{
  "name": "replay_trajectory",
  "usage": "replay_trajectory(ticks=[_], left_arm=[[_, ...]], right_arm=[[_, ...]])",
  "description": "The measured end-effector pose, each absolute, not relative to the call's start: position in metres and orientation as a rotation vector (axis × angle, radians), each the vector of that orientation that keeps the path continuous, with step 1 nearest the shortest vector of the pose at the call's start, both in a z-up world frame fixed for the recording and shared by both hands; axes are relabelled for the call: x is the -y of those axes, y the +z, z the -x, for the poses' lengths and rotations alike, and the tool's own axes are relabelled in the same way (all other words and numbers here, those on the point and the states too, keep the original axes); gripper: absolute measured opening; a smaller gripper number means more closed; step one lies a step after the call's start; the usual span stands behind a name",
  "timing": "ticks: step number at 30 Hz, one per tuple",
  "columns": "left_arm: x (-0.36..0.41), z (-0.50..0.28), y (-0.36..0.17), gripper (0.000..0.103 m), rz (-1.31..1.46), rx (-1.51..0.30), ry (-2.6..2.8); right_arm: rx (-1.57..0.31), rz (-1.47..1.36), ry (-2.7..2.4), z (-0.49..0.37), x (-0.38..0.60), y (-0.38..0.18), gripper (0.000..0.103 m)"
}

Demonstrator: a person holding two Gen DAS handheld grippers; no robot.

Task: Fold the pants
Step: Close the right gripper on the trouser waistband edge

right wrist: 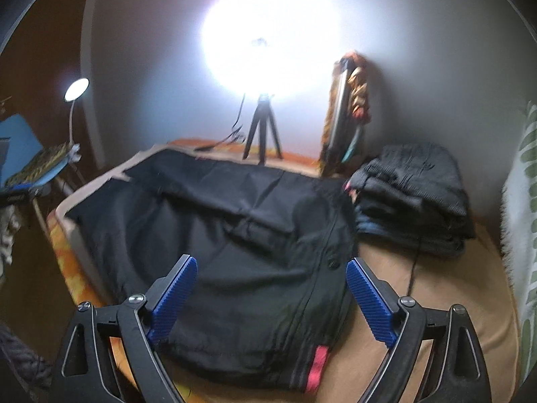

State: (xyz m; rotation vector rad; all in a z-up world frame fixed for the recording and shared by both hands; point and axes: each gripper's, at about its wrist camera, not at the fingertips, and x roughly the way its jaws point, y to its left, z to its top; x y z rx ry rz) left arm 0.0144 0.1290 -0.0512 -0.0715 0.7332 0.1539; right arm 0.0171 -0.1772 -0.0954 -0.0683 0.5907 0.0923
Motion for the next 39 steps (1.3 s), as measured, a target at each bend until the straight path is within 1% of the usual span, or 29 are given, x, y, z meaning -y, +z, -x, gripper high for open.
replay_trajectory(ticks=[8,13,16,19,23,25,26,28,29,30,31,32,33,36,39], left_arm=[[-0.147,-0.033,-0.077,0.101,0.199,-0.842,0.119],[-0.144,-0.048,-0.094,0.101,0.301,-0.918,0.058],[-0.143,-0.055,-0.098,0.100,0.336,-0.931,0.048],[-0.140,-0.059,-0.097,0.100,0.328,-0.932,0.039],[-0.140,-0.064,-0.098,0.100,0.343,-0.937,0.040],[-0.143,-0.066,-0.099,0.100,0.362,-0.946,0.035],[-0.144,-0.068,-0.101,0.100,0.373,-0.954,0.031],[-0.146,-0.070,-0.104,0.100,0.407,-0.971,0.021],[-0.146,-0.069,-0.105,0.100,0.421,-0.976,0.018],[-0.147,-0.069,-0.105,0.100,0.439,-0.982,0.011],[-0.148,-0.068,-0.105,0.100,0.459,-0.986,0.005],[-0.148,-0.067,-0.105,0.100,0.478,-0.985,-0.003],[-0.150,-0.067,-0.106,0.100,0.508,-0.989,-0.012],[-0.152,-0.066,-0.111,0.100,0.596,-1.007,-0.029],[-0.151,-0.070,-0.117,0.100,0.628,-1.033,-0.034]], right_arm=[[-0.707,0.123,0.219,-0.003,0.165,-0.138,0.083],[-0.780,0.237,0.313,0.004,0.145,-0.164,0.080],[-0.804,0.309,0.339,0.007,0.134,-0.176,0.080],[-0.830,0.334,0.332,0.001,0.131,-0.184,0.074],[-0.845,0.385,0.327,-0.005,0.124,-0.189,0.074],[-0.840,0.413,0.328,-0.007,0.118,-0.191,0.072],[-0.842,0.425,0.324,-0.008,0.116,-0.192,0.069],[-0.847,0.446,0.321,-0.012,0.112,-0.194,0.058],[-0.846,0.450,0.324,-0.013,0.110,-0.193,0.046],[-0.848,0.441,0.334,-0.014,0.110,-0.192,0.037],[-0.849,0.428,0.342,-0.016,0.110,-0.190,0.035],[-0.843,0.412,0.345,-0.018,0.112,-0.187,0.028],[-0.833,0.399,0.345,-0.020,0.113,-0.183,0.019],[-0.795,0.382,0.315,-0.026,0.116,-0.171,0.007],[-0.755,0.379,0.280,-0.032,0.117,-0.160,0.003]])
